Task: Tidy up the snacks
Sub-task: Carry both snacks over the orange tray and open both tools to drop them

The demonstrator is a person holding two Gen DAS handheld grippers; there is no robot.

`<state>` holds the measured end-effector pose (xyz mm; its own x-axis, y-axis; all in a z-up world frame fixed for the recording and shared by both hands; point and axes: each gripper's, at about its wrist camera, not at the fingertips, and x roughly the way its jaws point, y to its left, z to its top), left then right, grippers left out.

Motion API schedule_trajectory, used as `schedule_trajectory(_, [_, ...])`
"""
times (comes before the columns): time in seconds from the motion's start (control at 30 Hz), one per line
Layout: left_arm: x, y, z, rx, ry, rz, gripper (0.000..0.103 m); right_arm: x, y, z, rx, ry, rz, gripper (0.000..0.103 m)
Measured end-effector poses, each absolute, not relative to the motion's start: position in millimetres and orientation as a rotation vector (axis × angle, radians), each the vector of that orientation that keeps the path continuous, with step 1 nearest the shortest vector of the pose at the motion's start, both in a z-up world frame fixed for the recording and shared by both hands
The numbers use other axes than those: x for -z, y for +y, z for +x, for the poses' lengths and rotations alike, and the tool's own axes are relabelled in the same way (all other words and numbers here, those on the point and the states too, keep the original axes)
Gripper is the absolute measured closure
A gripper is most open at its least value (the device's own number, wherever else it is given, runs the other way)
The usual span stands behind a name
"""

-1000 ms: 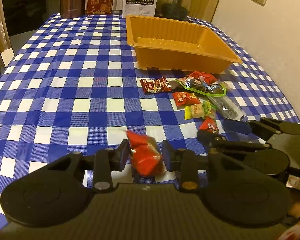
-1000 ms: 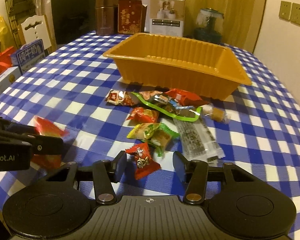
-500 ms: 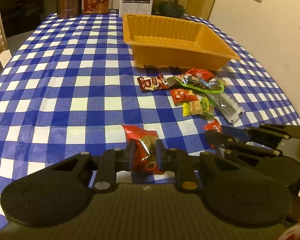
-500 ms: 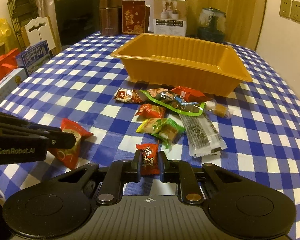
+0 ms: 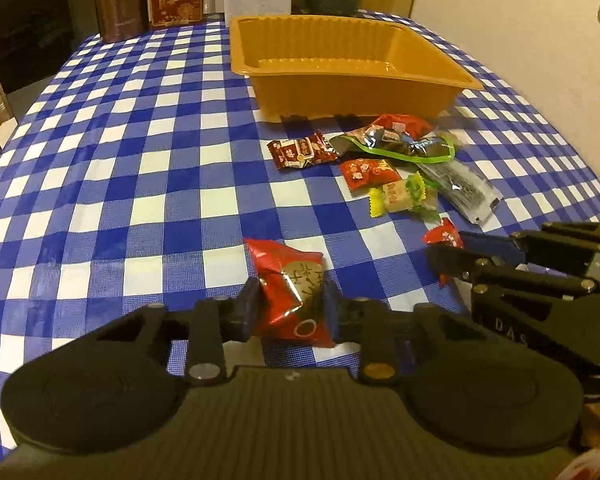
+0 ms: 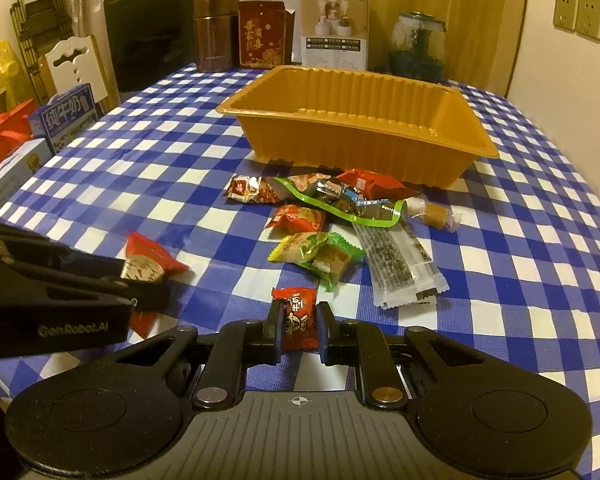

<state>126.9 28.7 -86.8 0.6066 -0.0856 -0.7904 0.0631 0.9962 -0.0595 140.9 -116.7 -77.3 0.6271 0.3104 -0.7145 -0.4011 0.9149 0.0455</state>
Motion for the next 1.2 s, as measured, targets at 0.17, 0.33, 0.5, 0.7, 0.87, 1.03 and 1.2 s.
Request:
schedule_trajectory(0.17, [74.3,29.1,124.0,0.086,0.886,-0.038,0.075,69.9,-120.6,138.9,-0.399,0.771,-0.109,0.086])
schedule_trajectory(0.33, [53.5,27.5,133.0,0.108,0.851,-0.044,0.075,55.0,-129.9,142.9,-0.376,0.730,-0.083,0.086])
schedule_trajectory(0.5, [29.5,21.8,158.0,0.146,0.798,-0.050,0.075,34.2,-145.2,159.4,-0.344,0.678,-0.040,0.086])
schedule_trajectory(0.7, [5.4,9.0,203.3,0.194,0.727,-0.027,0.075,7.1,-159.7,204.4,-0.299,0.588,-0.032,0.086])
schedule_trajectory(0.87, [0.7,4.6,246.1,0.214,0.696,-0.024,0.075,-2.5,-167.0,247.7,-0.279,0.549,-0.004,0.086])
schedule_trajectory(1.03, [10.0,7.5,281.8,0.205,0.684,-0.024,0.075,-0.9,-172.1,282.2,-0.277,0.546,0.013,0.086])
schedule_trajectory(1.2, [19.8,15.1,299.7,0.192,0.691,-0.084,0.075,8.9,-176.8,307.6,-0.278,0.579,0.058,0.086])
